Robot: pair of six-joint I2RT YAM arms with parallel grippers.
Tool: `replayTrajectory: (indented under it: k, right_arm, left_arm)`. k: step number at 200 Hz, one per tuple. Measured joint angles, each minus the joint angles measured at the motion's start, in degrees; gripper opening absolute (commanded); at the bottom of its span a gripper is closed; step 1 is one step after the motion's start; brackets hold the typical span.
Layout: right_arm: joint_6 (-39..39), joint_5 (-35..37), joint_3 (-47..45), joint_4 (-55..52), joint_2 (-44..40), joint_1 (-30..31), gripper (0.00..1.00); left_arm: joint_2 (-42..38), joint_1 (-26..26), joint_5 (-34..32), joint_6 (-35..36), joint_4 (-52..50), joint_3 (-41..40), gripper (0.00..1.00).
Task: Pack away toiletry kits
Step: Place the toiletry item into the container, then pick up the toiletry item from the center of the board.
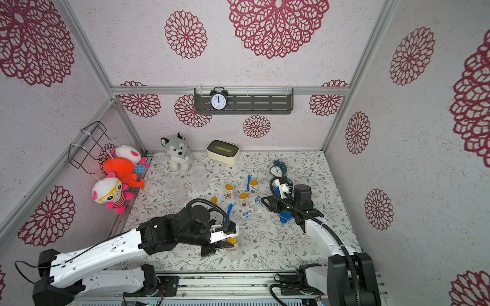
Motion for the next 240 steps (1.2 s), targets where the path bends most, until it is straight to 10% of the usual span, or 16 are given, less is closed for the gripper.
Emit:
replayTrajectory:
  k: [142, 240]
  right_arm:
    - [-0.8, 3.6, 0.0, -0.8, 0.0, 0.0, 0.47]
    - [-1.8, 11.3, 2.8, -2.8, 4.8, 0.0, 0.46]
  left_arm:
    - [2.0, 5.1, -0.2, -0.8, 3.6, -2.3, 0.52]
    - [-14.8, 30.1, -13.4, -23.4, 9.0, -11.5, 0.52]
